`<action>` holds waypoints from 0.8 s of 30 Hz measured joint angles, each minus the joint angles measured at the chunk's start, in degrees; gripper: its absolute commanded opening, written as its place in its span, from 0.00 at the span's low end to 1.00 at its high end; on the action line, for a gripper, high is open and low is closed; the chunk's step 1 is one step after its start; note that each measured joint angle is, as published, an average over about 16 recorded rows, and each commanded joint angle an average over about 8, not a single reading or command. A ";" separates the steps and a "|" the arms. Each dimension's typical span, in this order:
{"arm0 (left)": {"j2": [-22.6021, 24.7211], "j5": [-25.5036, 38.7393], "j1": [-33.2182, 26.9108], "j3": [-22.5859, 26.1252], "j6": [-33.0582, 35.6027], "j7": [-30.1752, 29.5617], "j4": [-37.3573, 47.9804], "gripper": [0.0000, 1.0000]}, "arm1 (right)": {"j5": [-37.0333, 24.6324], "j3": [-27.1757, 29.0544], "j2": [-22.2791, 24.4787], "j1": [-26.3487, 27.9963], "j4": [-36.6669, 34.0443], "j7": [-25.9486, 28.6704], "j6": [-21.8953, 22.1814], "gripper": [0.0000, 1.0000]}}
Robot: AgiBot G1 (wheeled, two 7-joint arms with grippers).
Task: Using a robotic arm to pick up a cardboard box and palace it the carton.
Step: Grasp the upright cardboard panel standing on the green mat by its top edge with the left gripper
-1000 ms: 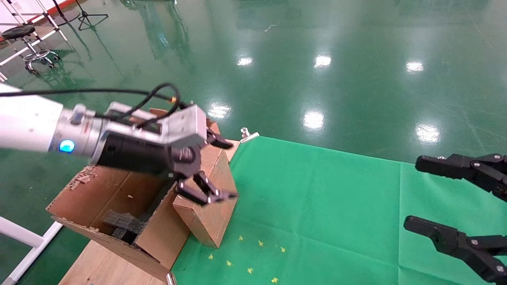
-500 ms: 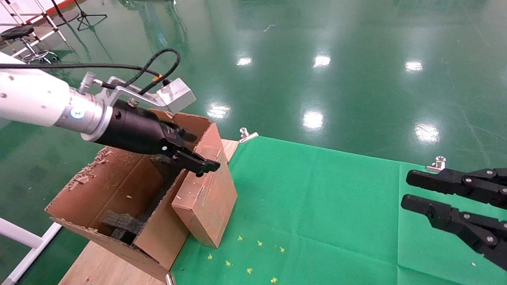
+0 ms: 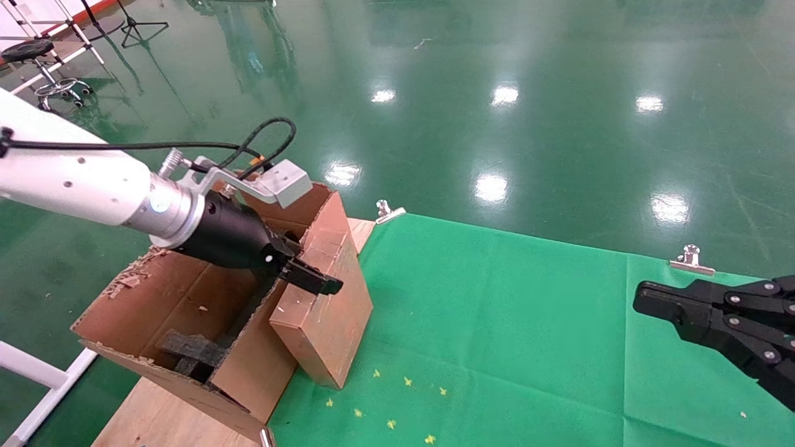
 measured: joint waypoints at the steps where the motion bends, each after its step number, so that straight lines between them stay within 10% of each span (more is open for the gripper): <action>1: 0.13 0.08 0.24 0.14 -0.28 -0.03 0.27 1.00 | 0.00 0.00 0.00 0.00 0.00 0.00 0.00 0.00; 6: 0.75 0.28 1.29 0.52 -1.69 0.45 1.84 1.00 | 0.00 0.00 0.00 0.00 0.00 0.00 0.00 0.01; 12: 1.35 0.15 2.01 0.54 -3.18 1.49 3.46 1.00 | 0.00 0.00 0.00 -0.01 -0.01 0.00 0.01 0.76; 14: 1.47 0.05 2.12 0.50 -3.49 1.76 3.78 0.81 | 0.00 0.00 0.00 -0.01 -0.01 0.00 0.01 1.00; 20: 1.60 -0.15 2.27 0.40 -3.95 2.09 4.16 0.06 | 0.01 0.00 0.01 -0.02 -0.01 0.00 0.02 1.00; 24: 1.59 -0.16 2.29 0.37 -3.92 2.04 4.13 0.00 | 0.01 0.00 0.01 -0.02 -0.02 0.00 0.02 1.00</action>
